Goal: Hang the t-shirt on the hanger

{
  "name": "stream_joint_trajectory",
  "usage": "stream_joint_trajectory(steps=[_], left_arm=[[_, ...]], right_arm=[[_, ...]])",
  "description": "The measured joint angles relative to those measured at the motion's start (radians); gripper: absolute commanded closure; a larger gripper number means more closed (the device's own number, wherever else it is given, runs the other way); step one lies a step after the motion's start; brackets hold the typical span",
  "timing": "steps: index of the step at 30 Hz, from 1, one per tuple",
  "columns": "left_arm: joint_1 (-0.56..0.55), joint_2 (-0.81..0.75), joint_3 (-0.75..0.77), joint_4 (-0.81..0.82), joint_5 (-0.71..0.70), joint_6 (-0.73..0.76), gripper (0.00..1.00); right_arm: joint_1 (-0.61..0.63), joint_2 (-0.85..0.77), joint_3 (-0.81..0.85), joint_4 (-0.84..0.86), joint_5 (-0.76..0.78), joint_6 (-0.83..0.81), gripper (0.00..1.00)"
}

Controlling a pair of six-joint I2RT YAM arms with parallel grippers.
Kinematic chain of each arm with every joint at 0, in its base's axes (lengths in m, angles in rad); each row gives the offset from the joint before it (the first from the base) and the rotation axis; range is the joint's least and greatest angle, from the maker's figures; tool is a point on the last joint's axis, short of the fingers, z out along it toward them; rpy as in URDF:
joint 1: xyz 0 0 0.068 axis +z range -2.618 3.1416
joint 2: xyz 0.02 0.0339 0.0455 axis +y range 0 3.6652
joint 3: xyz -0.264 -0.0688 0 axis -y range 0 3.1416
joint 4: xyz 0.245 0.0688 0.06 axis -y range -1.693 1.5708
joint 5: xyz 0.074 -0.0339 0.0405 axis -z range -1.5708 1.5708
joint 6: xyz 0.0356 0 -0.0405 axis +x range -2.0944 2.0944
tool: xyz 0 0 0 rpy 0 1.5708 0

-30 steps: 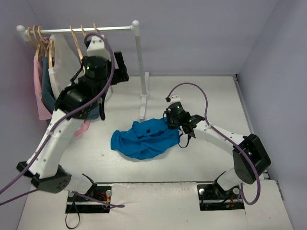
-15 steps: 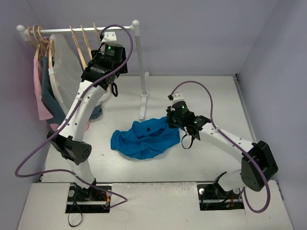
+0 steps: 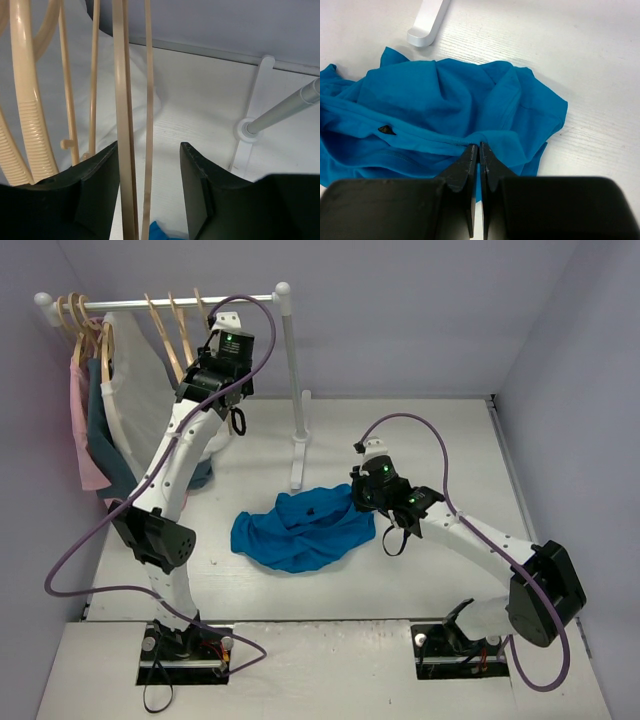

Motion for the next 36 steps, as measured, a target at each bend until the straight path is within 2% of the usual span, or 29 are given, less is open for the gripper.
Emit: stream_joint_trajectory(steps=[4,6,9,11,12,18,24,29,36], left_arm=[[0.0,0.002,0.013,-0.001,0.0,0.016,0.64],[0.0,-0.001,0.019,0.008,0.0,0.027,0.76],[0.0,-0.006,0.019,0.018,0.001,0.05,0.83],[0.001,-0.006,0.019,0.023,0.004,0.057,0.96],[0.002,-0.006,0.019,0.023,0.006,0.061,0.99],[0.008,-0.012,0.014,0.039,0.029,0.081,1.0],[0.008,-0.097,-0.059,0.096,0.11,0.133,1.0],[0.008,-0.238,-0.12,0.126,0.216,0.181,1.0],[0.008,-0.5,-0.28,0.148,0.386,0.262,1.0]], right_arm=[[0.0,-0.004,0.0,0.0,0.0,0.0,1.0],[0.0,-0.006,0.0,0.0,0.0,0.0,1.0],[0.0,-0.008,-0.001,0.0,0.0,0.0,1.0],[0.0,-0.01,-0.001,0.0,0.0,0.0,1.0],[0.0,-0.011,-0.001,0.0,0.0,0.0,1.0],[0.0,-0.018,-0.009,0.0,0.0,0.0,1.0],[0.0,-0.036,-0.01,0.0,0.0,0.0,1.0],[0.0,-0.055,-0.01,0.0,0.0,-0.001,1.0],[0.0,-0.056,-0.01,-0.002,0.0,-0.005,1.0]])
